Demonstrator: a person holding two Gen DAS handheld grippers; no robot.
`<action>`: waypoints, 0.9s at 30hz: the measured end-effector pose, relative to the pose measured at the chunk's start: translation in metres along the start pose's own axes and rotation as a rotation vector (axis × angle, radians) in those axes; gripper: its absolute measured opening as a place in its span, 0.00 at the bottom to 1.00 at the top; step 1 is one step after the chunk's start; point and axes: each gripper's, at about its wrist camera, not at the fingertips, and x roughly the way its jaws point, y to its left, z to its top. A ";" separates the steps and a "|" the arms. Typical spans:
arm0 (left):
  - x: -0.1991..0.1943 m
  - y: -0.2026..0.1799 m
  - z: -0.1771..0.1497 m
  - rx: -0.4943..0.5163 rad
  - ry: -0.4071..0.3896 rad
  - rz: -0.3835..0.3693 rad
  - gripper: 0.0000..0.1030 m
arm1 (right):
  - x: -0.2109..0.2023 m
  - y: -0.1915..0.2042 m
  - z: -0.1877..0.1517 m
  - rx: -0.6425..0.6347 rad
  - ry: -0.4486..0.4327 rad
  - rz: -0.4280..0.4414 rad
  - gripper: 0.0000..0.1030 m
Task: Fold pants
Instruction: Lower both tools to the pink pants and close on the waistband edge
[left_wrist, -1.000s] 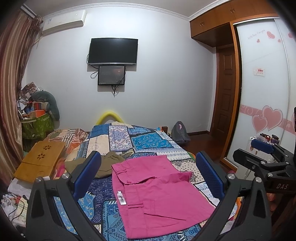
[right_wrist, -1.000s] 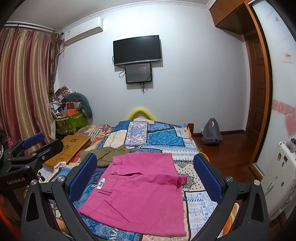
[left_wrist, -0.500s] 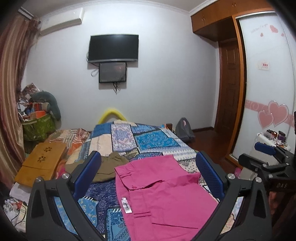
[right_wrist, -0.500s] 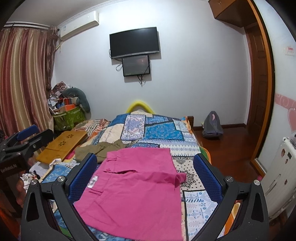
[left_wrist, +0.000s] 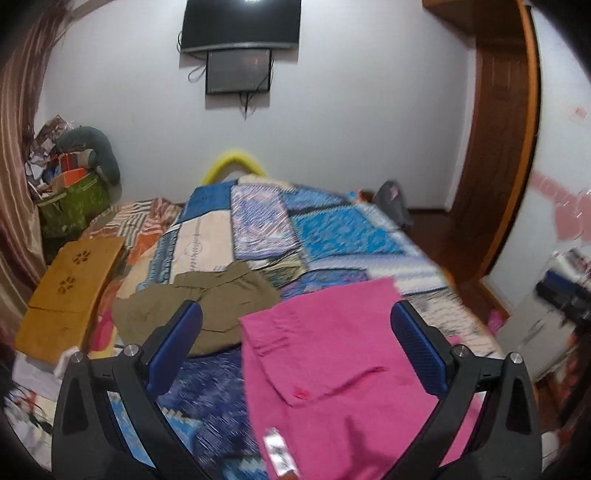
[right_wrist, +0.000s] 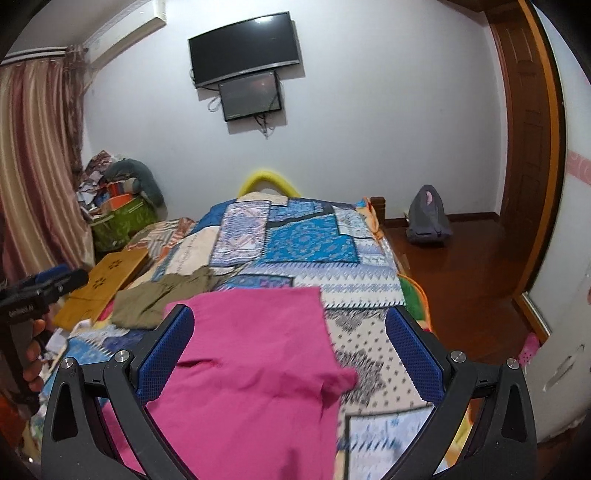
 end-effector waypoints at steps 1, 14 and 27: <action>0.008 0.001 0.000 0.012 0.009 0.012 1.00 | 0.005 -0.001 0.001 -0.011 -0.001 -0.006 1.00; 0.156 0.034 -0.016 0.082 0.229 0.034 0.83 | 0.135 -0.016 0.005 -0.149 0.169 -0.003 0.95; 0.234 0.073 -0.055 -0.015 0.414 -0.022 0.47 | 0.240 -0.034 -0.001 -0.195 0.358 0.060 0.66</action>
